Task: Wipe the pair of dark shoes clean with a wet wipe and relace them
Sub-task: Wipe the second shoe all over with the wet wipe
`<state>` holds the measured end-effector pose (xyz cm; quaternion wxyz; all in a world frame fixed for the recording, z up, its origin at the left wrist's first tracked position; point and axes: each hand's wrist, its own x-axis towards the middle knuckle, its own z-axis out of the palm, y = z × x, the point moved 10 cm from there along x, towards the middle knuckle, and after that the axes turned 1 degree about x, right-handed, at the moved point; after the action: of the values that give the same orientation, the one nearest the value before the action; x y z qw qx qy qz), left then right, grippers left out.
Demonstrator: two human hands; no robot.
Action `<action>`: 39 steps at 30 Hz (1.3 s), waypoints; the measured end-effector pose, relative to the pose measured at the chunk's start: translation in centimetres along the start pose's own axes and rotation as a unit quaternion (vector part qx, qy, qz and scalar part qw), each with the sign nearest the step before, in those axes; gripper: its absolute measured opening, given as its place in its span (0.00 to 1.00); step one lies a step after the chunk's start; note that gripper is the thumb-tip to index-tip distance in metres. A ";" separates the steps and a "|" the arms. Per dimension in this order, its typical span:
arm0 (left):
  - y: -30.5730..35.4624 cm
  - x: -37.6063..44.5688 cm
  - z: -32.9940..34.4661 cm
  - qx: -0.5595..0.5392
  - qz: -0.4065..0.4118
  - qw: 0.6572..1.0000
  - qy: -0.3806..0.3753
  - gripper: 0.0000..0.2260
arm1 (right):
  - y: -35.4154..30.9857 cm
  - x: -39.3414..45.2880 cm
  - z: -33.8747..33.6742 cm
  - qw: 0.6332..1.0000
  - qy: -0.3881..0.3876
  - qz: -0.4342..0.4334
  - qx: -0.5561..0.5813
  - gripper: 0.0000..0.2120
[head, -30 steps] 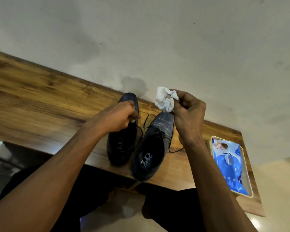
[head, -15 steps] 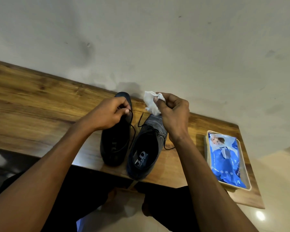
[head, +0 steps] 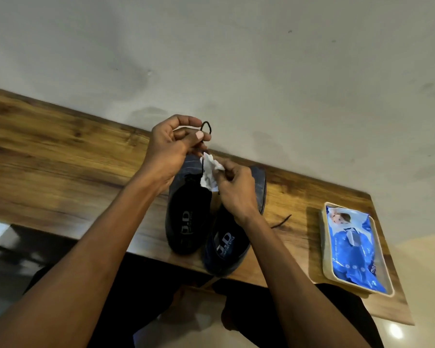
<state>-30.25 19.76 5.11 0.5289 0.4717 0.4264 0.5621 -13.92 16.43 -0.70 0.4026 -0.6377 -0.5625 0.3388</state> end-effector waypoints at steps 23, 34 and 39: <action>0.5 0.3 -2.5 0.185 0.046 0.979 0.077 0.05 | -3.7 -0.2 -0.4 0.995 0.023 -0.046 0.087 0.12; -2.8 -0.7 -0.6 0.363 -0.043 0.925 -0.102 0.06 | -7.7 -0.3 -5.3 0.971 0.093 -0.060 0.212 0.12; -3.7 -1.4 0.9 0.383 -0.056 0.907 -0.163 0.07 | -9.5 -0.3 -7.9 0.956 0.118 -0.084 0.254 0.10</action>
<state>-28.69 18.65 1.54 0.4006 0.6985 0.5423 0.2399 -11.22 15.53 11.29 0.6417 -0.5003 -0.4577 0.3583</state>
